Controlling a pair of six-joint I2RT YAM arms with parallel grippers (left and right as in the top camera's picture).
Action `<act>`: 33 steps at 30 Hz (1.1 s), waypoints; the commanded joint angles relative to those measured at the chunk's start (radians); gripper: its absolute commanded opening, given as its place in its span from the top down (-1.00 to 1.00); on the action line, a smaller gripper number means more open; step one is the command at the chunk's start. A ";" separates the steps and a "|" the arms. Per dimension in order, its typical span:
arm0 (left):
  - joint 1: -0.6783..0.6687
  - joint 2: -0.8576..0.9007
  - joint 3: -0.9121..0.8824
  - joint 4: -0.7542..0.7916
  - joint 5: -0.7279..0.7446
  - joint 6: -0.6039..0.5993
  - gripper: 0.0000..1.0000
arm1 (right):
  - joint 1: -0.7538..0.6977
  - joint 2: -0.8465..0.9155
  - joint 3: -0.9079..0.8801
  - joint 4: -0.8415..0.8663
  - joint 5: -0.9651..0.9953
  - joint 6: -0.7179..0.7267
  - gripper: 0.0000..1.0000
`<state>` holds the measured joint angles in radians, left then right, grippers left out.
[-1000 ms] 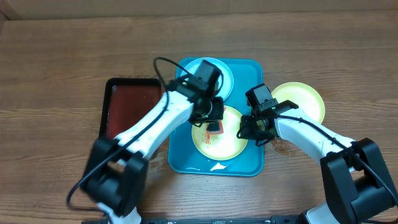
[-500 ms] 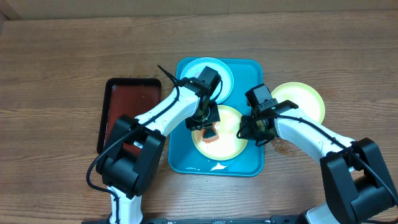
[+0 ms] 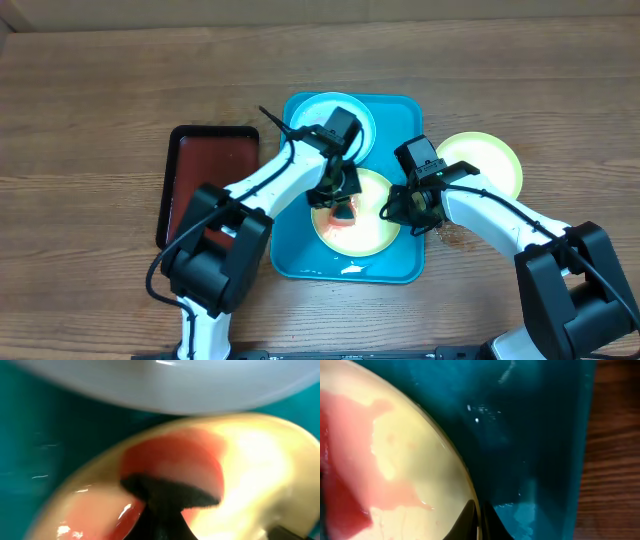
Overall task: Clean dirty plates on tray and stack at the side
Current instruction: 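Scrub the second yellow plate with the sponge in the left gripper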
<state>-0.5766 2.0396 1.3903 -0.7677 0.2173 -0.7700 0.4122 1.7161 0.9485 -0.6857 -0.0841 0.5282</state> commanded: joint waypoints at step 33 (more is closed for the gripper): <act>-0.083 0.160 0.159 -0.019 0.211 0.232 0.92 | -0.037 0.013 -0.006 0.000 0.131 0.253 0.93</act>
<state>-0.6071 2.1456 1.5558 -0.8276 0.2745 -0.6327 0.3801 1.7149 0.9489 -0.6868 0.0040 0.7620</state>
